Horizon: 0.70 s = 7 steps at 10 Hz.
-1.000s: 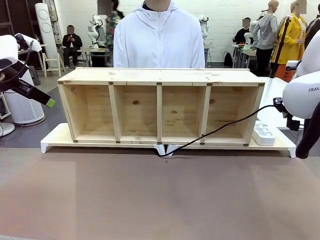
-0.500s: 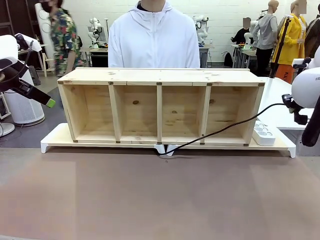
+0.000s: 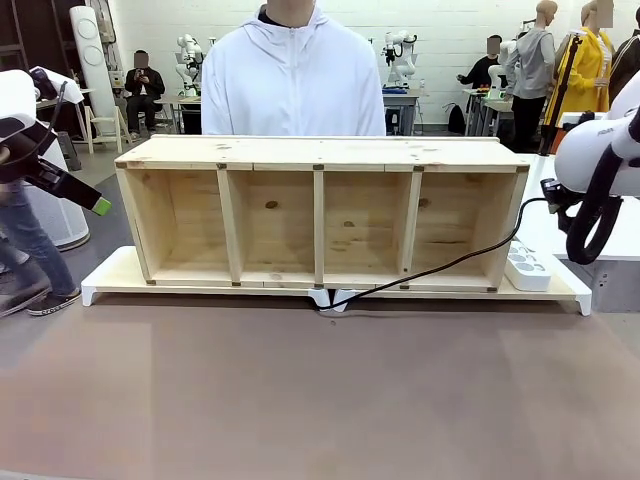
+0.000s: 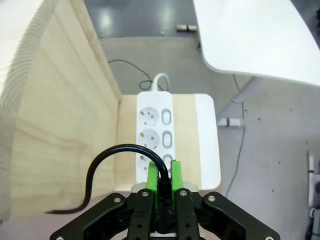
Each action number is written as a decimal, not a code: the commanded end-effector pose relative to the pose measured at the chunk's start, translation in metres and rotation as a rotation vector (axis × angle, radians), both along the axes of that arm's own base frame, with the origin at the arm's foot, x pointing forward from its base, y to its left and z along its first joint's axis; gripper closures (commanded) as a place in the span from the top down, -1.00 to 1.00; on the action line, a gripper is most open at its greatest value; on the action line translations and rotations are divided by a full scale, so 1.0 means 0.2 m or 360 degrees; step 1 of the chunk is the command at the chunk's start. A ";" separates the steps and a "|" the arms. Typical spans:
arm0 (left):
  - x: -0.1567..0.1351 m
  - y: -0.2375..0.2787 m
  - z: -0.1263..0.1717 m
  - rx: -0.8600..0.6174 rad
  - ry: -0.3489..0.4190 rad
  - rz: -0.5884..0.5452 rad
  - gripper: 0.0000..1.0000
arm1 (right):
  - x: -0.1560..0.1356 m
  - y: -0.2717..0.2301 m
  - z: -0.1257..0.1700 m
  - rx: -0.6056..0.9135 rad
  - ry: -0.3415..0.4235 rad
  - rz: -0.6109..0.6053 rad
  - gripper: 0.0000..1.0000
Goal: Perform cable management.
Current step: Pull the grasped Power Cable to the location of the Power Strip, then release the Power Cable when the human grasps it.
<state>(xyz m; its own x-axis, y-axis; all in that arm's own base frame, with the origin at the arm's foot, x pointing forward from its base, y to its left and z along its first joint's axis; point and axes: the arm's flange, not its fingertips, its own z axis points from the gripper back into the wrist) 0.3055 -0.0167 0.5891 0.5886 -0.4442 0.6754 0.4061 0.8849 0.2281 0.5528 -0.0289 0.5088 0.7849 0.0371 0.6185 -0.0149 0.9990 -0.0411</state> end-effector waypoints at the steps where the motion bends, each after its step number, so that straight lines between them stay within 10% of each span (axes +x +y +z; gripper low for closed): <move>1: 0.00 0.00 0.00 -0.0009 0.0004 0.0003 1.00 | 0.09 -0.06 0.00 0.0043 -0.0060 0.0062 -0.74; 7: 0.00 0.00 0.00 -0.0009 0.0004 0.0003 1.00 | 0.05 0.00 -0.03 0.0008 -0.0003 0.0028 -0.74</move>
<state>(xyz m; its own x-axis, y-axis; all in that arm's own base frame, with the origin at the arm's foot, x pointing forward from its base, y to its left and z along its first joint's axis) 0.3055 -0.0167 0.5891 0.5887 -0.4442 0.6754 0.4061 0.8849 0.2280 0.5635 -0.0293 0.5012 0.7858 0.0514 0.6163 -0.0373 0.9987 -0.0358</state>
